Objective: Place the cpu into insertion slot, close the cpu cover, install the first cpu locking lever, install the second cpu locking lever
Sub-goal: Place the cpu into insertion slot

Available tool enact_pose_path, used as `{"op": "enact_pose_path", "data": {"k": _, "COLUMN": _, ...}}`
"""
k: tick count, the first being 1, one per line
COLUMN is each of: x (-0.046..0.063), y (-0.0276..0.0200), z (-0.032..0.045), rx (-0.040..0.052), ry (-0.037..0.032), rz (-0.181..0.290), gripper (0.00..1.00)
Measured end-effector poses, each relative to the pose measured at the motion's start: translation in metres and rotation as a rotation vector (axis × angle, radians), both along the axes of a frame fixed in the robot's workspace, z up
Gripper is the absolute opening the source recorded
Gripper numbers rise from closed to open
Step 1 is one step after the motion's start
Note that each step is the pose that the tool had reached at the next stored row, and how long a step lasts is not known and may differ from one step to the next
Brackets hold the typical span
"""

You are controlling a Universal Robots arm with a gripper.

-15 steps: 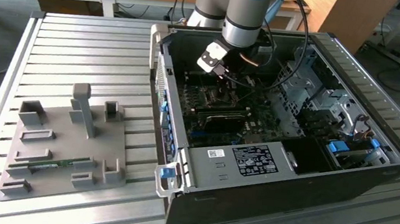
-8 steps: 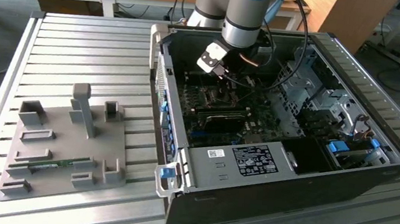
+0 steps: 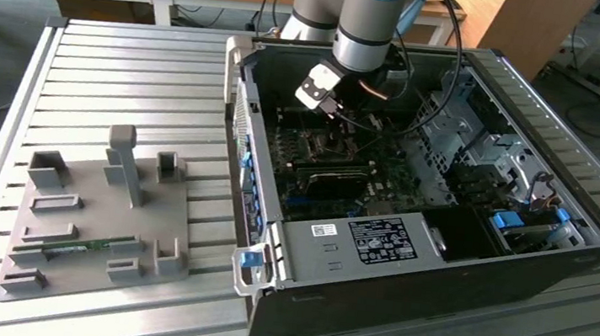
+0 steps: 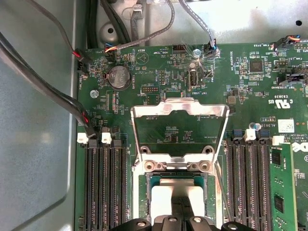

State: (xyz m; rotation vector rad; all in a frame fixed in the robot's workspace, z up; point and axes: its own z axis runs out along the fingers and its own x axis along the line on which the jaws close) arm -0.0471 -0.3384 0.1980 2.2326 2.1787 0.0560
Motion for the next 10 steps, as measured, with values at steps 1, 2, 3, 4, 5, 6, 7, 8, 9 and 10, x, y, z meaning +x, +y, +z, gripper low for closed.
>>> {"op": "enact_pose_path", "data": {"k": 1, "x": 0.0000, "y": 0.0000, "z": 0.0000, "rx": -0.0001, "ry": 0.0000, "rz": 0.000, "gripper": 0.11}}
{"op": "enact_pose_path", "data": {"k": 2, "x": 0.0000, "y": 0.0000, "z": 0.0001, "rx": 0.0000, "ry": 0.0000, "rz": 0.000, "gripper": 0.11}}
{"op": "enact_pose_path", "data": {"k": 3, "x": 0.0001, "y": 0.0001, "z": 0.0003, "rx": 0.0003, "ry": -0.0003, "rz": 0.000, "gripper": 0.11}}
{"op": "enact_pose_path", "data": {"k": 4, "x": 0.0001, "y": 0.0001, "z": 0.0008, "rx": 0.0007, "ry": -0.0006, "rz": 0.000, "gripper": 0.11}}
{"op": "enact_pose_path", "data": {"k": 5, "x": 0.0002, "y": 0.0002, "z": 0.0013, "rx": 0.0014, "ry": -0.0011, "rz": 0.000, "gripper": 0.11}}
{"op": "enact_pose_path", "data": {"k": 6, "x": 0.0002, "y": 0.0003, "z": 0.0020, "rx": 0.0018, "ry": -0.0012, "rz": 0.000, "gripper": 0.11}}
{"op": "enact_pose_path", "data": {"k": 7, "x": 0.0001, "y": 0.0002, "z": 0.0031, "rx": 0.0007, "ry": -0.0004, "rz": 0.000, "gripper": 0.11}}
{"op": "enact_pose_path", "data": {"k": 8, "x": 0.0000, "y": 0.0000, "z": 0.0040, "rx": 0.0003, "ry": -0.0001, "rz": 0.000, "gripper": 0.11}}
{"op": "enact_pose_path", "data": {"k": 9, "x": 0.0000, "y": 0.0001, "z": 0.0048, "rx": 0.0003, "ry": -0.0001, "rz": 0.000, "gripper": 0.11}}
{"op": "enact_pose_path", "data": {"k": 10, "x": 0.0000, "y": 0.0000, "z": 0.0057, "rx": 0.0002, "ry": -0.0001, "rz": 0.000, "gripper": 0.11}}
